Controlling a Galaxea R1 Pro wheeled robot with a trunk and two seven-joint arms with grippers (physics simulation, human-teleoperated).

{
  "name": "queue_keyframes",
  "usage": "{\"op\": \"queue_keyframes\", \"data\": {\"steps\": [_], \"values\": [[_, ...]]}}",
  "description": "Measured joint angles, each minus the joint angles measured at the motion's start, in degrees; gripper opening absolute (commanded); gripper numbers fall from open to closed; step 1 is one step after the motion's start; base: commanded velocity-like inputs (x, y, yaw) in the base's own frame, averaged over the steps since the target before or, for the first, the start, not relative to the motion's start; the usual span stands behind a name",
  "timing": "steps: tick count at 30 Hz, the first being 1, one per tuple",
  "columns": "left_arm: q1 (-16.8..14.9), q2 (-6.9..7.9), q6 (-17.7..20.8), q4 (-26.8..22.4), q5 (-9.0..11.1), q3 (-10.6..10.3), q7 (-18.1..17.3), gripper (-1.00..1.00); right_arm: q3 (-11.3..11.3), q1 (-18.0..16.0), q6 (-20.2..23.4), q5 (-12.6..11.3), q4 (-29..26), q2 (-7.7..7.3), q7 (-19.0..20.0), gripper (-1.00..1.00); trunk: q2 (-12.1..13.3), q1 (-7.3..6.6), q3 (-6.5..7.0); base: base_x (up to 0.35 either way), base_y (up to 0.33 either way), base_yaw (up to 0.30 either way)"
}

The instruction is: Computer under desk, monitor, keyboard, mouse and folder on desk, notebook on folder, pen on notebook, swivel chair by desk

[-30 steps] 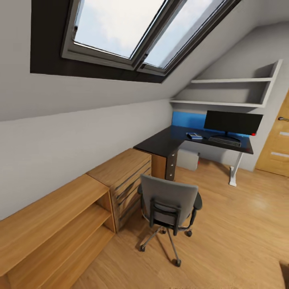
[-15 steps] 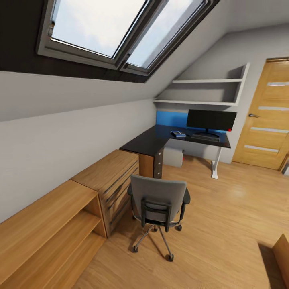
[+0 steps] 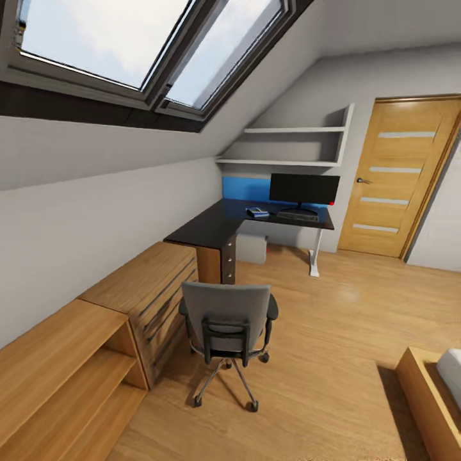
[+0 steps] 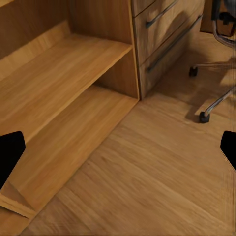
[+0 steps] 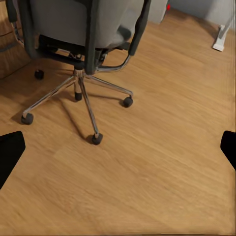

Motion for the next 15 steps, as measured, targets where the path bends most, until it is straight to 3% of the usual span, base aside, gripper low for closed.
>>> {"op": "queue_keyframes", "data": {"steps": [11, 15], "values": [[0.0, 0.0, 0.0, -0.01, 0.02, -0.03, 0.06, 1.0, 0.06, 0.0, -0.02, 0.0, 0.0, 0.0, -0.02, 1.0, 0.0, -0.02, 0.0, 0.222, 0.116, -0.286], [0.0, 0.0, 0.0, 0.03, 0.01, 0.0, 0.03, 1.0, 0.04, 0.0, -0.03, 0.0, 0.0, 0.0, -0.02, 1.0, 0.0, 0.0, 0.0, 0.106, 0.053, -0.286]]}}
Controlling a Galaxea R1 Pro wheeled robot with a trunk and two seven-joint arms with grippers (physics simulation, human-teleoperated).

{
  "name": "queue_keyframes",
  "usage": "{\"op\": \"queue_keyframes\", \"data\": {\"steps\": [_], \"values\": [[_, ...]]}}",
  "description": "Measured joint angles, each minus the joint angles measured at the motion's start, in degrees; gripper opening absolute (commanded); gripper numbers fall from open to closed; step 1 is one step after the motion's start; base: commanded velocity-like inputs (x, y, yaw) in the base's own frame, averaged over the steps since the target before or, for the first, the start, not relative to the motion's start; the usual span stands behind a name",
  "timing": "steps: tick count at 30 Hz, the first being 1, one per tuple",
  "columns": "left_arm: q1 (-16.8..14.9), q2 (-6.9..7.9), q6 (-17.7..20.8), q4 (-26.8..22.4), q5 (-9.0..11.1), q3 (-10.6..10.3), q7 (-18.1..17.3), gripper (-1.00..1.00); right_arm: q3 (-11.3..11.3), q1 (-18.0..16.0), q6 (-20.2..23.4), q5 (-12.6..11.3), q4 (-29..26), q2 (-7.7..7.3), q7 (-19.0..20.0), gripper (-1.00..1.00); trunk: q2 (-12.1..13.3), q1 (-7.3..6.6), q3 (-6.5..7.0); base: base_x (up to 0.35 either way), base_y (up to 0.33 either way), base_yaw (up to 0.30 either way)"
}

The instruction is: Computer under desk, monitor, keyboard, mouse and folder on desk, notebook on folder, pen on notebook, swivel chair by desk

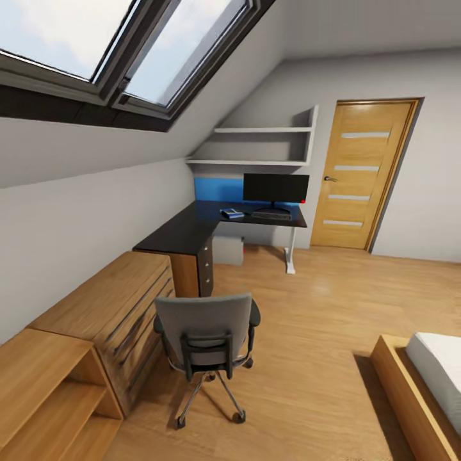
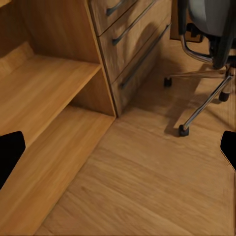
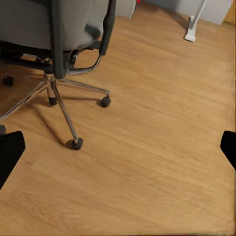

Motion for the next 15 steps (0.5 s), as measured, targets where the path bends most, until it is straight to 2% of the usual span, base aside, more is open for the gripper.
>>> {"op": "queue_keyframes", "data": {"steps": [15], "values": [[0.0, 0.0, 0.01, 0.35, 0.0, -0.03, -0.19, 1.0, -0.04, 0.0, 0.08, 0.0, 0.0, 0.0, 0.0, 1.0, 0.0, 0.01, 0.0, 0.014, 0.007, -0.286]]}}
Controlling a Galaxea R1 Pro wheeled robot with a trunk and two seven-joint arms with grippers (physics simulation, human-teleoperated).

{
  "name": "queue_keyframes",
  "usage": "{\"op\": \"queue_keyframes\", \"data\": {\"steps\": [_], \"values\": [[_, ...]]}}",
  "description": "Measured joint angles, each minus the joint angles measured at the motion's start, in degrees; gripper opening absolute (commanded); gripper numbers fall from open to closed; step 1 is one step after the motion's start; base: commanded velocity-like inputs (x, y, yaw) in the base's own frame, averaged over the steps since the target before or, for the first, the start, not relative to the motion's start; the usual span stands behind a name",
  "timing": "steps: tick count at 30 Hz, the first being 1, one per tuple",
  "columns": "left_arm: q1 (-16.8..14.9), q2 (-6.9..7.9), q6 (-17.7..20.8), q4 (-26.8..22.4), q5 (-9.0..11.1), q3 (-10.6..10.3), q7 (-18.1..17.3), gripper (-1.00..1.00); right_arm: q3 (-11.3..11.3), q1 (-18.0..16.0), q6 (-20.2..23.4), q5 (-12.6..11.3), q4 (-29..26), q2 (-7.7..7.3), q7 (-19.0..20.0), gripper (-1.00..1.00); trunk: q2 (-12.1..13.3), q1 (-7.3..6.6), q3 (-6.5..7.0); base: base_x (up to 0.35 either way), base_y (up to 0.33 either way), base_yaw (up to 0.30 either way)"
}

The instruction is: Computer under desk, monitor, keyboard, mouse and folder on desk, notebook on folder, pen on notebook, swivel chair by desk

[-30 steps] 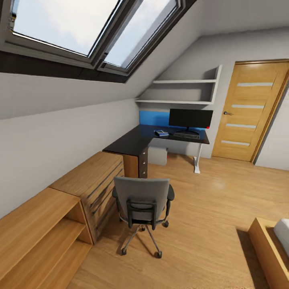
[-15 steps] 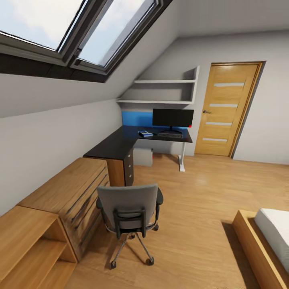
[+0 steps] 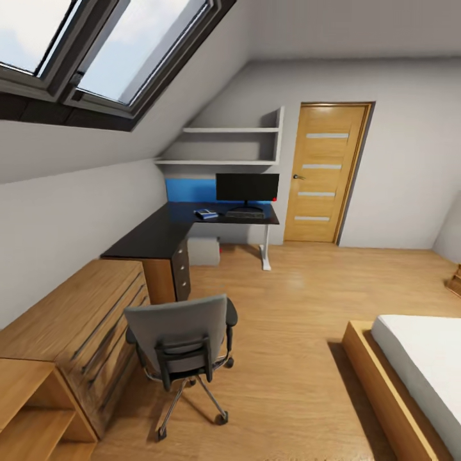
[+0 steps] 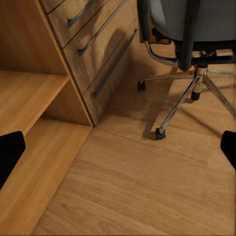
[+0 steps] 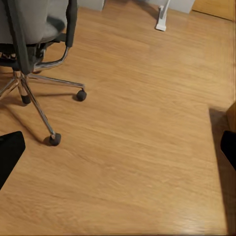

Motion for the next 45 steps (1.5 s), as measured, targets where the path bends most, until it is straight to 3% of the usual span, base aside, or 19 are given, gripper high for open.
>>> {"op": "queue_keyframes", "data": {"steps": [25, 45], "values": [[0.0, 0.0, -0.01, 0.04, 0.0, 0.0, -0.01, 1.0, 0.06, 0.0, 0.01, 0.03, 0.0, 0.0, 0.01, 1.0, 0.0, 0.0, 0.0, 0.0, 0.158, -0.283], [0.01, 0.0, 0.0, 0.02, -0.01, -0.04, 0.0, 1.0, 0.17, 0.0, 0.03, 0.25, 0.16, 0.17, 0.18, 1.0, 0.0, 0.0, 0.0, -0.025, 0.119, -0.032]]}}
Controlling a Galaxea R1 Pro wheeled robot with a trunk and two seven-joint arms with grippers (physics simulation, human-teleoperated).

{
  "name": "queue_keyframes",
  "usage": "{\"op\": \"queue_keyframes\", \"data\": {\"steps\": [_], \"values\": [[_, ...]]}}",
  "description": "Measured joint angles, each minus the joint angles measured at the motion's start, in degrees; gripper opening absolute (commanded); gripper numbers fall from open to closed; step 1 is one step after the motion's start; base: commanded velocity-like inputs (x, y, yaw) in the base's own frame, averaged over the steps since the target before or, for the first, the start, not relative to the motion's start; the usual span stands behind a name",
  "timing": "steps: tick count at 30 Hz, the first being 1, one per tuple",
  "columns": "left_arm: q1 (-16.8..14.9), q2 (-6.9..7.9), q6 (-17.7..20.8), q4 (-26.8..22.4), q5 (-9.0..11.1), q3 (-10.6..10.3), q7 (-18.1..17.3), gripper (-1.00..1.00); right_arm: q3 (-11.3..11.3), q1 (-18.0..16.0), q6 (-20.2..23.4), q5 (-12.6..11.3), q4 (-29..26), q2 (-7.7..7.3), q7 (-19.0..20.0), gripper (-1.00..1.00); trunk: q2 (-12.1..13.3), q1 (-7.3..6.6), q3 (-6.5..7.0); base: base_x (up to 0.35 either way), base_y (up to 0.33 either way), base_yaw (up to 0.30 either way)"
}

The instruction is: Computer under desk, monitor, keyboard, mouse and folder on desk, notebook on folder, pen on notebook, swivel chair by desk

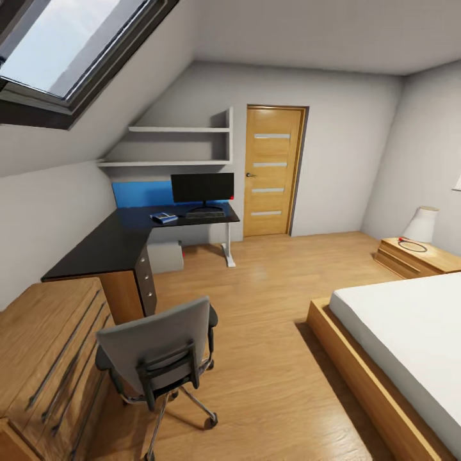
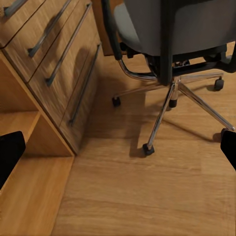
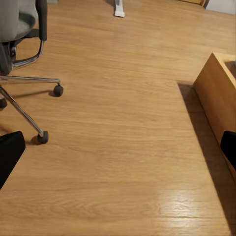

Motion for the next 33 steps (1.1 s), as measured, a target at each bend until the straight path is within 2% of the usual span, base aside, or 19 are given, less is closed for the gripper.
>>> {"op": "queue_keyframes", "data": {"steps": [24, 33], "values": [[0.0, 0.0, -0.01, 0.0, 0.0, -0.02, 0.01, 1.0, 0.0, 0.0, 0.1, 0.01, 0.01, 0.0, 0.04, 1.0, 0.0, 0.0, 0.0, 0.0, 0.142, 0.0], [0.0, 0.0, 0.02, 0.01, 0.01, 0.0, 0.0, 1.0, 0.0, 0.0, 0.09, 0.0, 0.04, 0.0, 0.08, 1.0, 0.0, 0.0, 0.0, 0.0, 0.039, 0.0]]}}
